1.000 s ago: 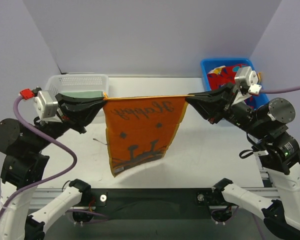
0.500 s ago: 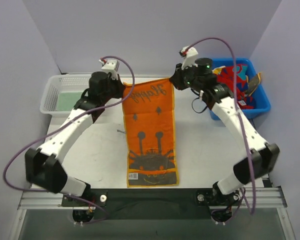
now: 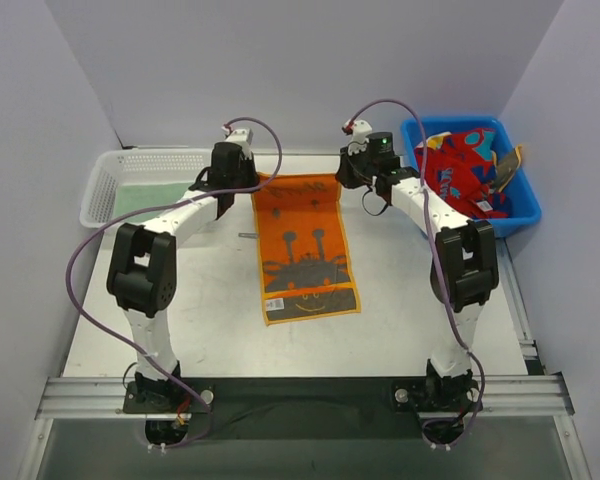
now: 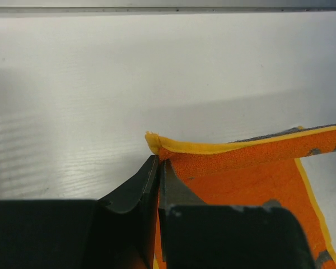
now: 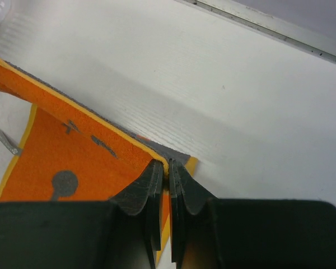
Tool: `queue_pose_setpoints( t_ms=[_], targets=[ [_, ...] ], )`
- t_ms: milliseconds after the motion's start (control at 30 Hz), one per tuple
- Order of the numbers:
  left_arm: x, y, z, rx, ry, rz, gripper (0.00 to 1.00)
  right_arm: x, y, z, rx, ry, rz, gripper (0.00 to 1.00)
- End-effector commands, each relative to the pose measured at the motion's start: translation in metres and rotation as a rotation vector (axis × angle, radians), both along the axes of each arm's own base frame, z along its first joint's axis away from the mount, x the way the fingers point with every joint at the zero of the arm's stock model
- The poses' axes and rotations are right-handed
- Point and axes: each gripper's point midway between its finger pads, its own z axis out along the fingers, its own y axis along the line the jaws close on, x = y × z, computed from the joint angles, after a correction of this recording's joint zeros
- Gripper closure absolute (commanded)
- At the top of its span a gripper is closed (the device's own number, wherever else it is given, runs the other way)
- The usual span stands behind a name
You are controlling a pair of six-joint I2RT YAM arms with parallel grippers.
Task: Fold and stack the towels
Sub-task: Fold the towel
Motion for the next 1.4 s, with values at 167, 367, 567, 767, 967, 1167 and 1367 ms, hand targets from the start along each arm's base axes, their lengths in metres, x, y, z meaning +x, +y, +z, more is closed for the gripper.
queue_pose_setpoints(
  t_ms=[167, 367, 567, 767, 967, 1167, 1367],
  targets=[
    [-0.011, 0.008, 0.053, -0.066, -0.148, -0.053, 1.00, -0.008, -0.014, 0.041, 0.051, -0.107, -0.010, 1.00],
    [-0.064, 0.002, 0.051, -0.152, -0.091, -0.125, 1.00, -0.051, -0.025, 0.040, 0.058, -0.057, -0.023, 1.00],
    [-0.120, -0.006, 0.056, -0.263, -0.006, -0.172, 1.00, -0.098, -0.037, 0.060, 0.092, -0.049, -0.057, 1.00],
    [-0.175, -0.018, 0.024, -0.289, 0.151, -0.179, 1.00, -0.145, -0.037, 0.029, 0.086, 0.065, -0.049, 1.00],
    [-0.225, -0.022, -0.050, -0.261, 0.335, -0.144, 1.00, -0.192, -0.031, -0.040, 0.101, 0.298, -0.070, 1.00],
    [-0.236, -0.019, -0.101, -0.181, 0.502, -0.098, 1.00, -0.216, -0.031, -0.105, 0.105, 0.557, -0.123, 1.00],
    [-0.234, -0.007, -0.131, -0.100, 0.571, -0.042, 1.00, -0.219, -0.035, -0.132, 0.088, 0.652, -0.156, 1.00]
  ],
)
